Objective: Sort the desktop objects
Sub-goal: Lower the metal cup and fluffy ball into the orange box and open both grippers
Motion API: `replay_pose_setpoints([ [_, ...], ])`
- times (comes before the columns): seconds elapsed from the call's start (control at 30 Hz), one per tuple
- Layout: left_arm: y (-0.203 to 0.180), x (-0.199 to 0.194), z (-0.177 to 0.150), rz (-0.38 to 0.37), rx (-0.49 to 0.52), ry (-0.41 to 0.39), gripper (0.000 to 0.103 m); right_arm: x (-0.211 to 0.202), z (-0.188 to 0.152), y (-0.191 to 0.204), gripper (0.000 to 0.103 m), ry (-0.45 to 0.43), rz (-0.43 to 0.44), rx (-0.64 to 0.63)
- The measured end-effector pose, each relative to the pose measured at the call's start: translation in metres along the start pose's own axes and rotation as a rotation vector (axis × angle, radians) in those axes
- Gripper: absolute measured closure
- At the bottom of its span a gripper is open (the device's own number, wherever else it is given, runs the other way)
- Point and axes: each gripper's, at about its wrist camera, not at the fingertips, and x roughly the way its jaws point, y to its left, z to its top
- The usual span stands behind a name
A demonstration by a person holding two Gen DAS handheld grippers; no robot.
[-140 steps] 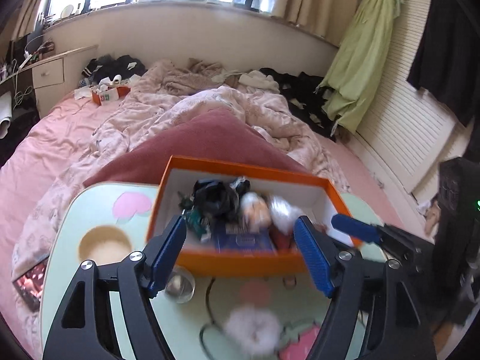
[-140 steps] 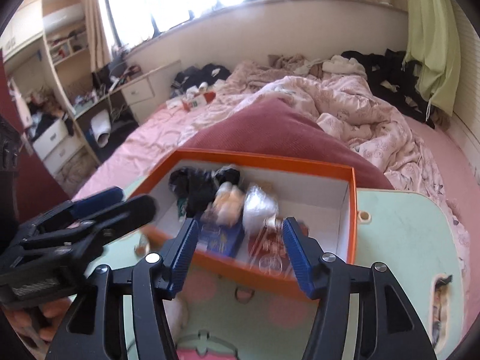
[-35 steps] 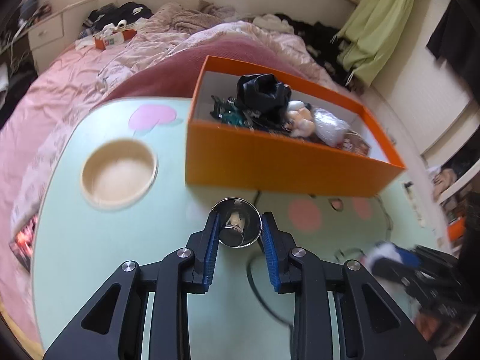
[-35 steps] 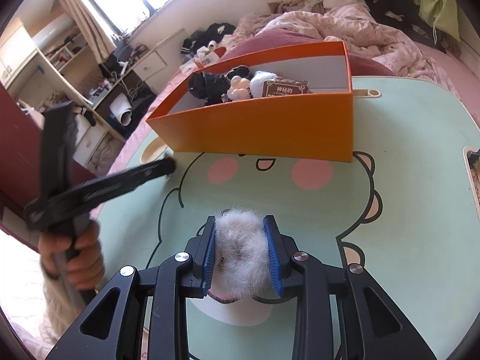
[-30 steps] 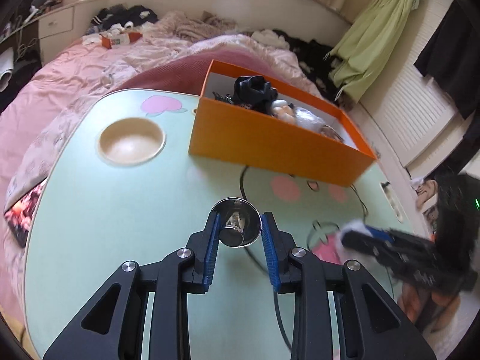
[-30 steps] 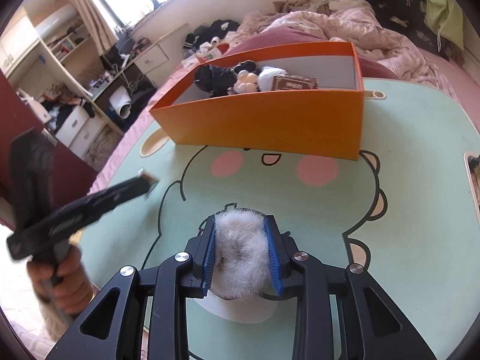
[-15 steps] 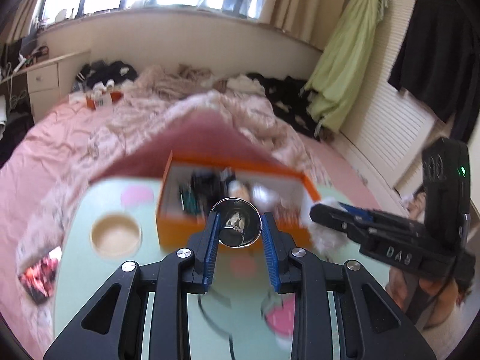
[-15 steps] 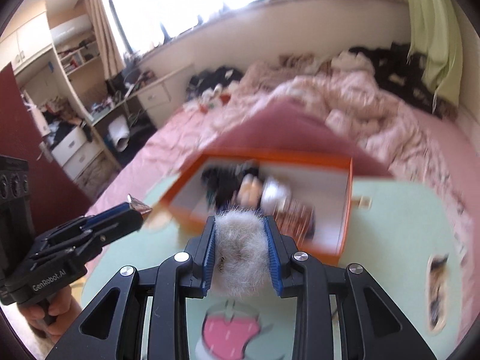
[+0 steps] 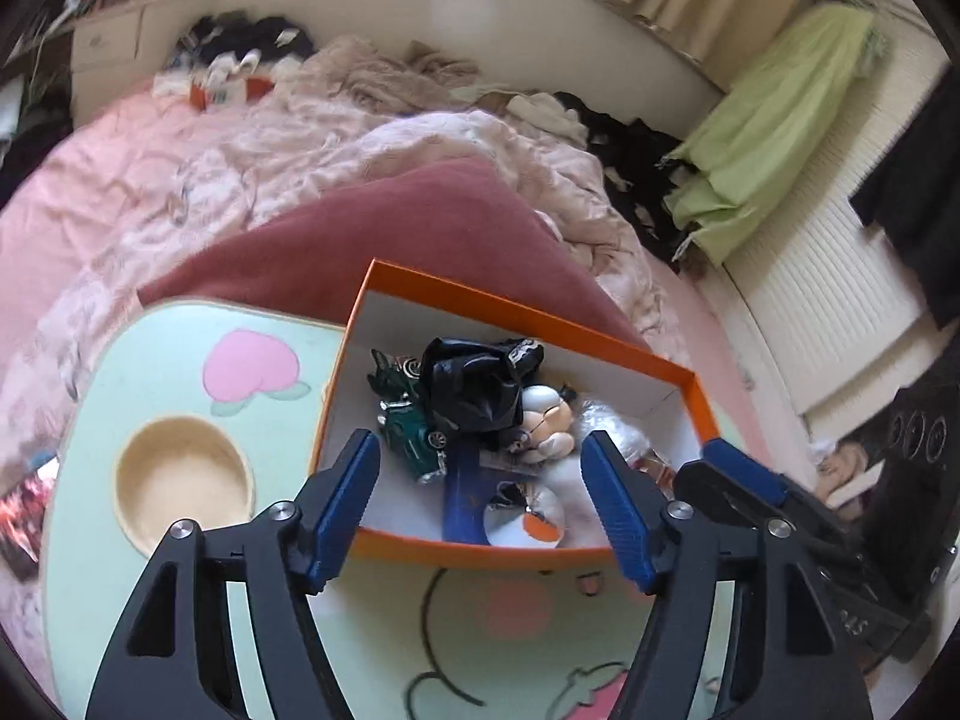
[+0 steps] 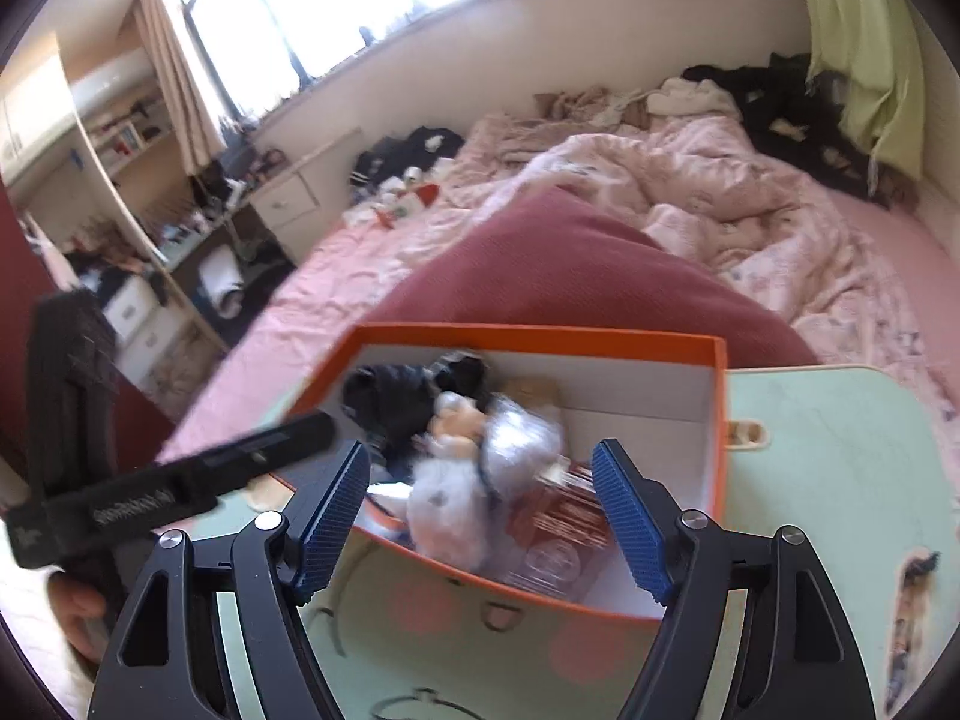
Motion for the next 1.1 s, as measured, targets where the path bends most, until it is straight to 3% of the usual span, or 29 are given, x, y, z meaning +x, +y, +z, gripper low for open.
replay_pose_setpoints([
  [0.13, -0.009, 0.001, -0.007, 0.061, 0.073, 0.009, 0.033, 0.008, -0.009, -0.008, 0.028, 0.071, -0.061, 0.008],
  [0.27, -0.017, -0.005, -0.016, 0.098, 0.124, 0.002, 0.033, 0.003, -0.021, -0.002, 0.029, 0.072, -0.097, -0.061],
  [0.67, -0.02, -0.043, -0.06, 0.174, 0.194, -0.088, 0.033, -0.019, -0.05, 0.019, 0.029, 0.077, -0.049, -0.1],
  [0.73, -0.018, -0.046, -0.063, 0.166, 0.187, -0.114, 0.033, -0.02, -0.051, 0.022, 0.029, 0.081, -0.049, -0.097],
  [0.8, -0.01, -0.055, -0.066, 0.103, 0.144, -0.157, 0.033, -0.024, -0.051, 0.022, 0.029, 0.077, -0.019, -0.097],
  [0.9, -0.001, -0.075, -0.073, 0.048, 0.079, -0.205, 0.033, -0.047, -0.055, 0.026, 0.029, -0.027, 0.008, -0.116],
  [0.97, -0.004, -0.082, -0.082, 0.102, 0.093, -0.19, 0.033, -0.065, -0.061, 0.033, 0.029, -0.078, -0.014, -0.161],
  [1.1, -0.013, -0.08, -0.114, 0.207, 0.139, -0.106, 0.033, -0.074, -0.08, 0.042, 0.029, -0.022, -0.058, -0.213],
])
